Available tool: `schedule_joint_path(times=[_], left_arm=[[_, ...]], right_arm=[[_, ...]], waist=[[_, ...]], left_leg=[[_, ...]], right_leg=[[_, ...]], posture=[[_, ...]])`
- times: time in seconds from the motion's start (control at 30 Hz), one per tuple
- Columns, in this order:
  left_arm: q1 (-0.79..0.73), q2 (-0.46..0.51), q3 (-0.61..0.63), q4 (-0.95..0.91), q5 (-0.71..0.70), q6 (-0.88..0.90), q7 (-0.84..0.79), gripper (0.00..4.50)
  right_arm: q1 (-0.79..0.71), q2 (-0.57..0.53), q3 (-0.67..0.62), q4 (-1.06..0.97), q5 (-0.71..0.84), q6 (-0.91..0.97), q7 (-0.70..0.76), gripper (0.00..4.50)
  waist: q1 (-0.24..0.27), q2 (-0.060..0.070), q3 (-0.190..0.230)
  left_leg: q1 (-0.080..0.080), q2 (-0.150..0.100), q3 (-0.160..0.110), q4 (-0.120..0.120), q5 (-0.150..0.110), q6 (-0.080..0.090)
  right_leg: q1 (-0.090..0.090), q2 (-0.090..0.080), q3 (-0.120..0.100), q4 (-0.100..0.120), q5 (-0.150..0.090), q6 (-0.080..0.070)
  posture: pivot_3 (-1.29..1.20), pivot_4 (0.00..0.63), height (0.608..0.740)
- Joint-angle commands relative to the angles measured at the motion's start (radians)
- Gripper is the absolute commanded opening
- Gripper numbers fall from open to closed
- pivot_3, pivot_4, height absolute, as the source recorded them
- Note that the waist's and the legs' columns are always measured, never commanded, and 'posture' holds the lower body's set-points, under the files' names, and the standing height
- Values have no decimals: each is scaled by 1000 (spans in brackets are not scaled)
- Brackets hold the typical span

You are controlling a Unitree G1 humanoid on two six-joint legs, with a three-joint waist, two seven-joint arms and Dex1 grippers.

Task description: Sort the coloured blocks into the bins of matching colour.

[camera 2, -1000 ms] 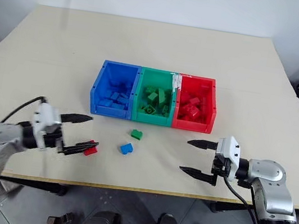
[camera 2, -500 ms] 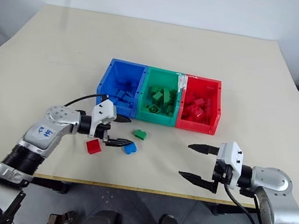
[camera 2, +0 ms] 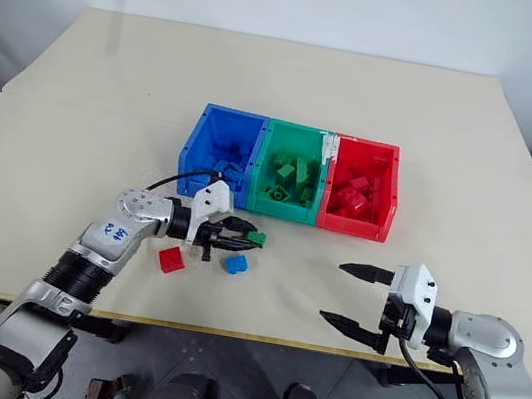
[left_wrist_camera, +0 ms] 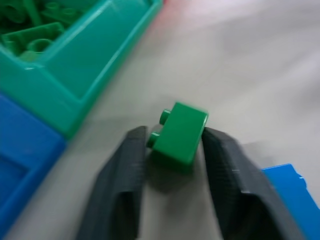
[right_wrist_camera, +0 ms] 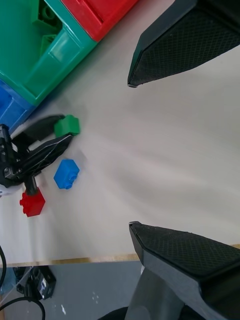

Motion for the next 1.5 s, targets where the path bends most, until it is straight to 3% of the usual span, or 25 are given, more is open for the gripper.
schedule_joint_path(times=[0.03, 0.27, 0.4, 0.53, 0.7, 0.9, 1.07, 1.1, 1.27, 1.37, 1.5], left_arm=[[-6, -3, -6, -12, 10, -20, -15, 834], [-18, -49, 86, -120, -106, -48, -32, 834], [-92, -93, 139, -149, -131, -58, 28, 834], [-239, -147, 153, -4, -47, -98, 191, 834], [-334, -179, 155, 210, -1, -137, 268, 834], [-339, -174, 181, 254, -26, -135, 236, 2769], [-220, -93, 229, 100, -81, -156, 149, 4348], [-178, -66, 249, 59, -106, -163, 115, 4454], [80, 122, 342, -109, -182, -266, -53, 4454], [302, 254, 488, -219, -268, -249, -117, 4454], [538, 345, 643, -281, -334, -201, -142, 4454]], right_arm=[[9, 5, -13, -46, 18, -4, -13, 4500], [30, 21, -36, -73, 33, 12, -68, 4500], [48, 56, -123, -82, 56, -15, -158, 4500], [39, 145, -243, -97, 76, -55, -314, 4500], [38, 176, -251, -117, 53, -80, -366, 4500], [29, 159, -221, -126, 51, -80, -357, 4500], [-32, 116, -169, -99, 61, -50, -301, 4500], [-46, 104, -154, -90, 69, -35, -279, 4500], [-88, 41, -71, -44, 66, -42, -110, 4500], [-129, 17, -40, 13, 59, -60, -24, 4500], [-156, -9, -6, 71, 35, -85, 62, 4500]], waist=[[1, 0, 0], [3, 0, 0], [5, 0, 0], [8, 0, 0], [-2, 0, 0], [1, 0, 0], [-8, 0, 0], [-13, 0, 0], [-26, 0, 0], [-33, 0, 0], [-21, 0, 0]], left_leg=[[0, 0, 0, 0, 0, 0], [0, 0, 0, 0, 0, 0], [-1, 0, -1, 1, 0, 0], [0, -1, -2, 2, 0, 0], [1, -1, -1, 0, 0, 0], [0, -1, -1, 0, 0, 0], [0, -1, 0, 0, 0, 0], [0, 0, -1, 0, 0, 0], [0, 1, -1, -1, 0, 0], [0, 1, 0, -1, 0, 1], [0, 1, -3, -1, -2, 2]], right_leg=[[0, 0, 0, 0, 0, 0], [0, 0, 0, 0, 0, 0], [0, 0, 0, 0, 0, 0], [2, 0, 0, 0, 1, 1], [2, 0, 0, -1, 1, 1], [1, 0, 0, -1, 1, 1], [1, 0, 1, -1, 1, 1], [1, 1, 1, 0, 1, 1], [0, 1, 1, -1, 0, 1], [0, 1, 1, -1, 0, 0], [0, -1, 1, -1, 0, 0]], posture=[[0, 150, 740], [0, 150, 740], [0, 150, 740], [0, 150, 740], [0, 150, 740], [0, 150, 740], [0, 150, 740], [0, 150, 740], [0, 150, 740], [0, 150, 740], [0, 150, 740]])
